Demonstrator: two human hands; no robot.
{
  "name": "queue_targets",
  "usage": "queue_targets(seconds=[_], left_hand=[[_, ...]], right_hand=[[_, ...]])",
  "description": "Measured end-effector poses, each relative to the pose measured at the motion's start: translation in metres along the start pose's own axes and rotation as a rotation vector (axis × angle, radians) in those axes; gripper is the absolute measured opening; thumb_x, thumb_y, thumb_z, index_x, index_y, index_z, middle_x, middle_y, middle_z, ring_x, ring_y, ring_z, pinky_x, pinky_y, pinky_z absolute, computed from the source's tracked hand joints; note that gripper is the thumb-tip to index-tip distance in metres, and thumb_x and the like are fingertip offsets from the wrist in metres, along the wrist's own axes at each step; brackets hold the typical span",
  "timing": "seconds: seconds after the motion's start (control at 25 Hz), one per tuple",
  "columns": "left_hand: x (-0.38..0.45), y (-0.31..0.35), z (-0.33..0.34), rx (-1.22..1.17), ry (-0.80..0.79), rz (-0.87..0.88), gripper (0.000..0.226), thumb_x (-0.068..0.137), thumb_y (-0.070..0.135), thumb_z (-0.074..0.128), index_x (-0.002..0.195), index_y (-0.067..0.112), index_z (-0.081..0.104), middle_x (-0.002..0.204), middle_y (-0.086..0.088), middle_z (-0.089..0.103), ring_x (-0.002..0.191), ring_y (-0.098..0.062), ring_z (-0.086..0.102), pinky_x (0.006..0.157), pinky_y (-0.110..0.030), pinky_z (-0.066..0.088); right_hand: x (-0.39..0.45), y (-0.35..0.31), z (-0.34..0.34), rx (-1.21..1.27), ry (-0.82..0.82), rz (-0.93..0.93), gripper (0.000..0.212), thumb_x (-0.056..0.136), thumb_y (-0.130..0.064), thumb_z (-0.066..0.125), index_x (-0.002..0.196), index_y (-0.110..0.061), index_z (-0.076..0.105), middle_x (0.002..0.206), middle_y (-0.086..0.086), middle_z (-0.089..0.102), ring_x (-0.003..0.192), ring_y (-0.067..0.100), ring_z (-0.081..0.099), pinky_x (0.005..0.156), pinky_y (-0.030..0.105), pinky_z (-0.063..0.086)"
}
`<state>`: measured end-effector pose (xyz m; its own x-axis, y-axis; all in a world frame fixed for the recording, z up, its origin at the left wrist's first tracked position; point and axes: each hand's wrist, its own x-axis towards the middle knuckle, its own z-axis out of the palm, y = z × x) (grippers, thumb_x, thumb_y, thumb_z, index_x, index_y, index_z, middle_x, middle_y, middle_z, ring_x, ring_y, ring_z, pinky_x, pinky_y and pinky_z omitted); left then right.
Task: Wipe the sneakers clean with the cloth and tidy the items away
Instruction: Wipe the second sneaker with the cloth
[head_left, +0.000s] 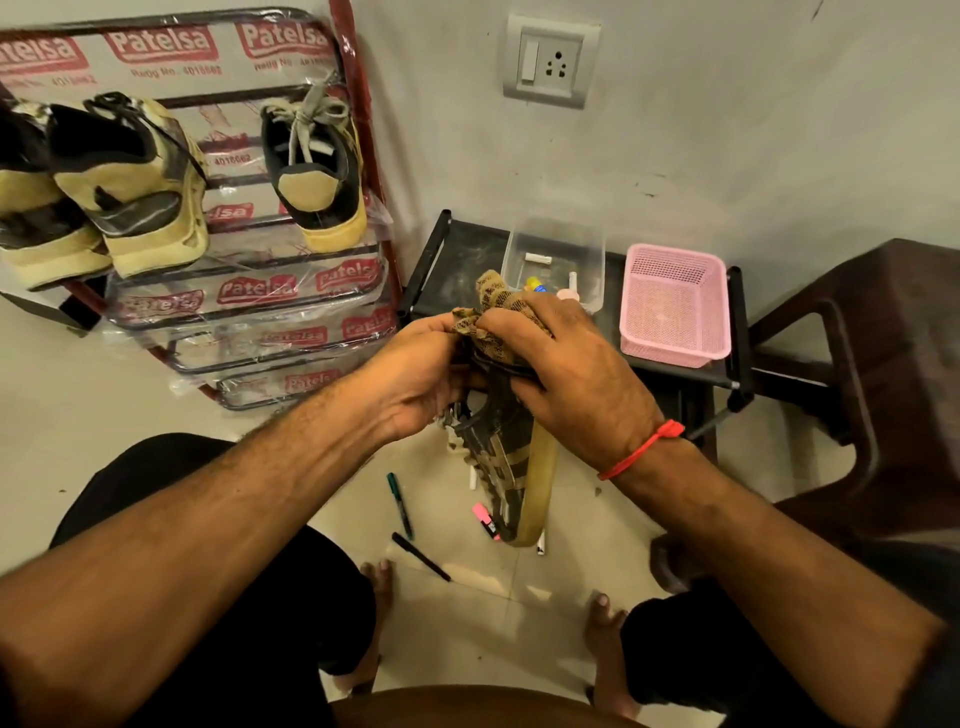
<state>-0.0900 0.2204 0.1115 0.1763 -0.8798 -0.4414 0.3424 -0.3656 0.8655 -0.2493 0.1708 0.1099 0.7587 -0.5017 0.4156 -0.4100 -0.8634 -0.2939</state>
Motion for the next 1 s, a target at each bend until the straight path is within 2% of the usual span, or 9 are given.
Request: queue_targets(seconds=[0.08, 0.12, 0.28, 0.44, 0.56, 0.64, 0.84, 0.92, 1.0], left_hand=[[-0.002, 0.002, 0.002, -0.007, 0.046, -0.012, 0.029, 0.103, 0.004, 0.044, 0.098, 0.008, 0.072, 0.079, -0.009, 0.074, 0.069, -0.020, 0.069, 0.053, -0.028, 0.057], [-0.003, 0.003, 0.002, -0.004, 0.081, -0.026, 0.029, 0.103, 0.003, 0.044, 0.098, 0.010, 0.072, 0.077, -0.008, 0.074, 0.069, -0.020, 0.069, 0.056, -0.030, 0.059], [0.000, 0.010, -0.016, -0.074, 0.239, -0.108, 0.036, 0.108, 0.010, 0.036, 0.126, 0.013, 0.067, 0.103, -0.011, 0.071, 0.082, -0.024, 0.066, 0.075, -0.042, 0.060], [0.005, 0.019, -0.034, -0.133, 0.300, -0.058, 0.036, 0.110, 0.016, 0.033, 0.131, 0.017, 0.062, 0.103, -0.007, 0.070, 0.081, -0.022, 0.068, 0.093, -0.060, 0.053], [0.000, 0.019, -0.030, -0.020, 0.241, -0.019, 0.034, 0.110, 0.018, 0.037, 0.123, 0.017, 0.067, 0.111, -0.012, 0.072, 0.097, -0.032, 0.070, 0.101, -0.063, 0.047], [-0.007, 0.016, -0.019, 0.044, 0.169, -0.024, 0.030, 0.109, 0.019, 0.041, 0.120, 0.015, 0.069, 0.113, -0.018, 0.070, 0.101, -0.037, 0.069, 0.097, -0.058, 0.050], [-0.013, 0.006, 0.004, 0.059, 0.148, 0.032, 0.024, 0.107, 0.015, 0.047, 0.111, 0.010, 0.069, 0.089, -0.016, 0.068, 0.066, -0.027, 0.065, 0.058, -0.033, 0.042], [-0.007, 0.013, -0.006, 0.023, 0.260, 0.042, 0.028, 0.108, 0.015, 0.044, 0.118, 0.013, 0.070, 0.098, -0.014, 0.071, 0.075, -0.025, 0.066, 0.062, -0.037, 0.051], [0.000, 0.023, -0.023, -0.092, 0.340, -0.006, 0.032, 0.109, 0.014, 0.039, 0.129, 0.014, 0.065, 0.109, -0.012, 0.071, 0.085, -0.026, 0.068, 0.079, -0.049, 0.057]], right_hand=[[0.000, -0.003, 0.004, -0.080, 0.048, -0.029, 0.043, 0.090, -0.031, 0.042, 0.126, -0.015, 0.059, 0.120, 0.019, 0.057, 0.102, 0.036, 0.055, 0.081, 0.044, 0.054], [-0.003, -0.005, 0.008, -0.117, 0.051, -0.052, 0.041, 0.091, -0.034, 0.042, 0.122, -0.016, 0.061, 0.119, 0.019, 0.058, 0.099, 0.035, 0.056, 0.075, 0.042, 0.055], [-0.023, -0.015, 0.031, -0.101, -0.016, -0.127, 0.030, 0.091, -0.040, 0.054, 0.112, -0.020, 0.061, 0.112, 0.016, 0.056, 0.090, 0.031, 0.059, 0.057, 0.041, 0.058], [-0.030, -0.010, 0.039, -0.072, -0.092, -0.203, 0.025, 0.090, -0.036, 0.059, 0.112, -0.023, 0.058, 0.112, 0.014, 0.057, 0.090, 0.030, 0.061, 0.053, 0.040, 0.057], [-0.014, -0.004, 0.026, -0.040, 0.084, -0.134, 0.029, 0.089, -0.034, 0.065, 0.114, -0.019, 0.062, 0.113, 0.017, 0.059, 0.096, 0.031, 0.061, 0.063, 0.040, 0.060], [0.000, -0.002, 0.015, -0.022, 0.203, -0.083, 0.028, 0.092, -0.033, 0.061, 0.115, -0.018, 0.060, 0.115, 0.020, 0.058, 0.100, 0.033, 0.060, 0.069, 0.041, 0.059], [0.015, 0.003, 0.006, -0.032, 0.222, 0.012, 0.033, 0.089, -0.036, 0.056, 0.111, -0.014, 0.066, 0.112, 0.018, 0.057, 0.100, 0.034, 0.058, 0.070, 0.045, 0.057], [0.000, -0.001, 0.020, -0.042, 0.158, -0.044, 0.033, 0.088, -0.036, 0.055, 0.110, -0.014, 0.066, 0.110, 0.017, 0.058, 0.095, 0.032, 0.059, 0.068, 0.043, 0.057], [-0.018, -0.003, 0.035, -0.064, 0.036, -0.080, 0.035, 0.088, -0.041, 0.058, 0.111, -0.016, 0.066, 0.108, 0.014, 0.057, 0.091, 0.030, 0.059, 0.062, 0.042, 0.058]])
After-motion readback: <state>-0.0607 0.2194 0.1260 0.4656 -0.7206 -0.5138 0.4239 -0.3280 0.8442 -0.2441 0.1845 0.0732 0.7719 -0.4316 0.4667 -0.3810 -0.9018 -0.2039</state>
